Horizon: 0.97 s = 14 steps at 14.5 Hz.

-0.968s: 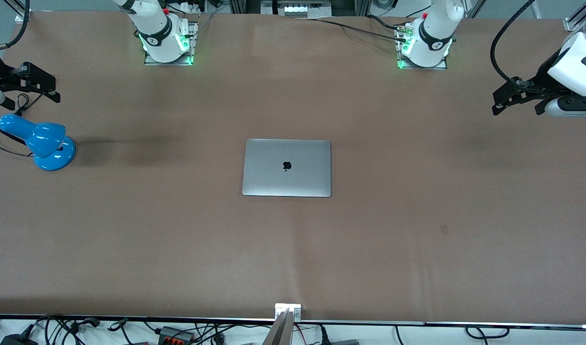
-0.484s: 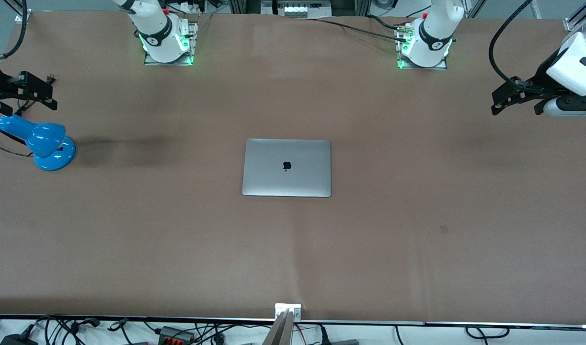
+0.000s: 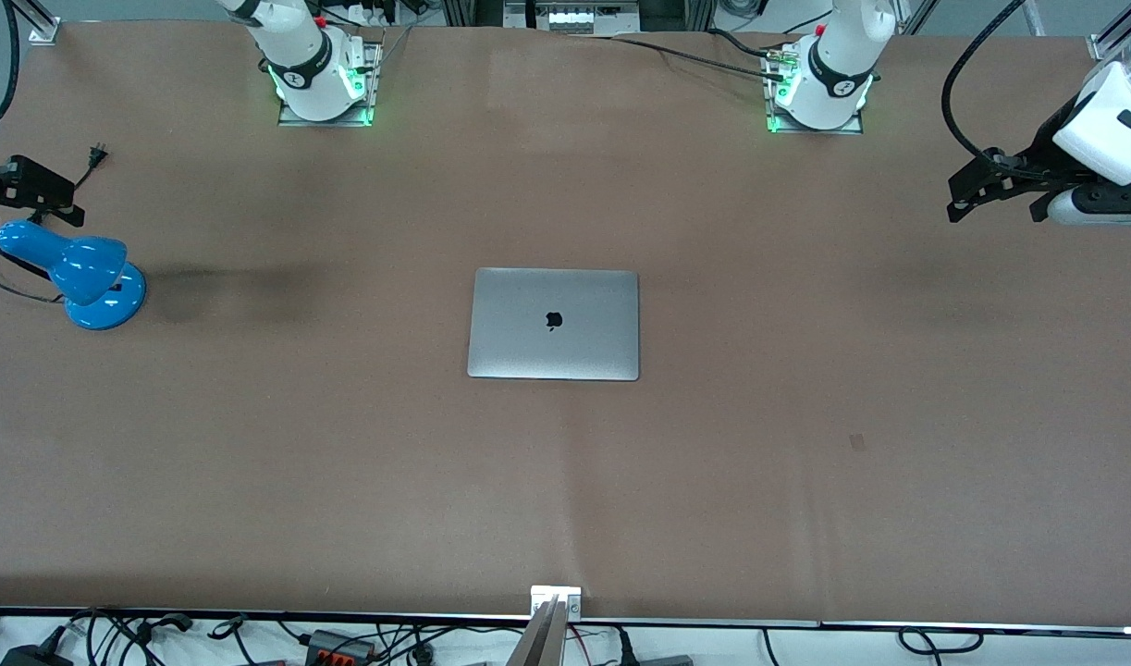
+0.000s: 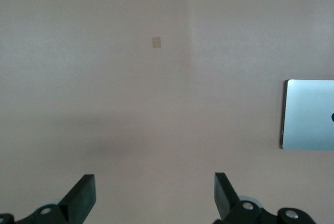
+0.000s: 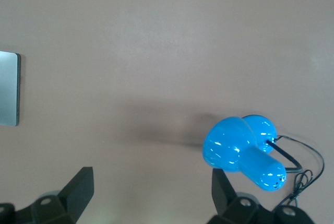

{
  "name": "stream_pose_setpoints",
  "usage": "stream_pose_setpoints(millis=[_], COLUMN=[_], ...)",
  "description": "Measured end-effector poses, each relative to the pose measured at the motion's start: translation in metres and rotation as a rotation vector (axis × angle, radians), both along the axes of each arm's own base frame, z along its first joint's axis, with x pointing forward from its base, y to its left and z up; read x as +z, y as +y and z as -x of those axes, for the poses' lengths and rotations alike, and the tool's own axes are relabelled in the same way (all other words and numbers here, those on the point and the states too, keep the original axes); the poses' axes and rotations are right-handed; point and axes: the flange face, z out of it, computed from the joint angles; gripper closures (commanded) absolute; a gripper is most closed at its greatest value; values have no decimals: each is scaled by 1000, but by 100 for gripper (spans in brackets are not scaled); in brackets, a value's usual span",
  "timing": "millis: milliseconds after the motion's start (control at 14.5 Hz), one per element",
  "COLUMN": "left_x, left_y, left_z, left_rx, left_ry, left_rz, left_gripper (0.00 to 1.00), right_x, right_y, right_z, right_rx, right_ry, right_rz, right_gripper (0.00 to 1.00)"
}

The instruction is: Close laptop with both arms from behind

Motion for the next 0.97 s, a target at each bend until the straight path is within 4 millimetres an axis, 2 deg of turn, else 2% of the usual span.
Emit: stream_pose_setpoints(millis=[346, 622, 968], left_x=[0, 0, 0], left_y=[-2, -3, -3], left_z=[0, 0, 0], left_rx=[-4, -5, -7], left_ry=[-1, -1, -1], left_rz=[0, -1, -1], left_gripper=[0, 0, 0], right_x=[2, -2, -5], right_y=[7, 22, 27], right_z=[-5, -9, -11], right_rx=[-161, -147, -141], right_ry=[-37, -38, -33], right_rz=[11, 11, 11], right_gripper=[0, 0, 0])
